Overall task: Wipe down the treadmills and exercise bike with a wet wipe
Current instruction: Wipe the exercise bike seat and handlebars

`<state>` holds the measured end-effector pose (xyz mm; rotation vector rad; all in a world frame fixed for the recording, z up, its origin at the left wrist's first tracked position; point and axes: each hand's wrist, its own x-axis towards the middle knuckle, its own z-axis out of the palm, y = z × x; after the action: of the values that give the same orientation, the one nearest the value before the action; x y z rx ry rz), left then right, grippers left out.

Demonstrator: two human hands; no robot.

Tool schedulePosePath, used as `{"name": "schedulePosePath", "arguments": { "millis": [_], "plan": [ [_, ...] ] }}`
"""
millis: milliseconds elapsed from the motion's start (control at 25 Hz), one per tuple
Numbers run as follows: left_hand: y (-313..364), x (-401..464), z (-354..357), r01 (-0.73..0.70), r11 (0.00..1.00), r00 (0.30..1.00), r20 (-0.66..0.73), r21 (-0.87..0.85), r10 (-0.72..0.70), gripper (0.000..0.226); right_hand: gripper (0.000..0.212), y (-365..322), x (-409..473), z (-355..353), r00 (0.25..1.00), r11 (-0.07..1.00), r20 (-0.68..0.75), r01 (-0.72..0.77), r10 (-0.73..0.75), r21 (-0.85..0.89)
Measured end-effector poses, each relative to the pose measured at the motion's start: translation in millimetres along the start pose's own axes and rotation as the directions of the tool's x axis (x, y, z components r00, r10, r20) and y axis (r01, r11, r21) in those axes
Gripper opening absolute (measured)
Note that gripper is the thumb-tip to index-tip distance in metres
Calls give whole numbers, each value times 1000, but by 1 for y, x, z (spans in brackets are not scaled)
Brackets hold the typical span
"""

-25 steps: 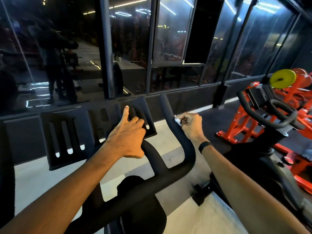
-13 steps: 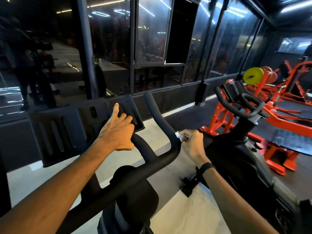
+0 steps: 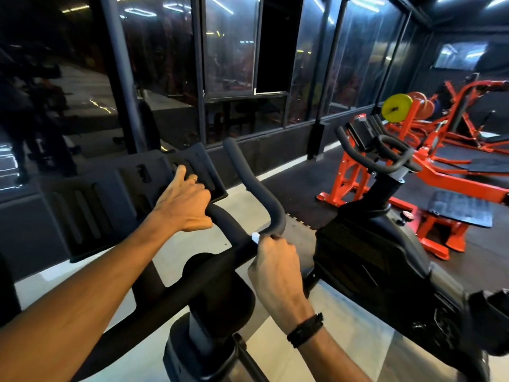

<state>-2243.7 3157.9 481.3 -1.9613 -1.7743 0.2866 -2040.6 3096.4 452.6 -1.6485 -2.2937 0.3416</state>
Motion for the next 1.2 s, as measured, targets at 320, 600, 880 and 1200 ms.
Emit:
{"name": "schedulePosePath", "arguments": {
  "millis": [320,600,880,1200],
  "plan": [
    [-2,-5,-2,7,995,999,-35,-98,-11,41,12,-13,-22,-13,962,893,-167,262,-214,366],
    [-16,-49,-1,-26,887,999,-51,-460,3,69,25,22,27,10,965,974,-263,37,23,222],
    [-79,-131,27,70,750,853,-350,-658,-387,44,16,-33,49,5,938,967,-265,-176,222,185],
    [-65,-202,51,44,761,850,-377,-647,-369,42,7,-162,62,27,934,974,-310,211,-177,80]
  ]
}}
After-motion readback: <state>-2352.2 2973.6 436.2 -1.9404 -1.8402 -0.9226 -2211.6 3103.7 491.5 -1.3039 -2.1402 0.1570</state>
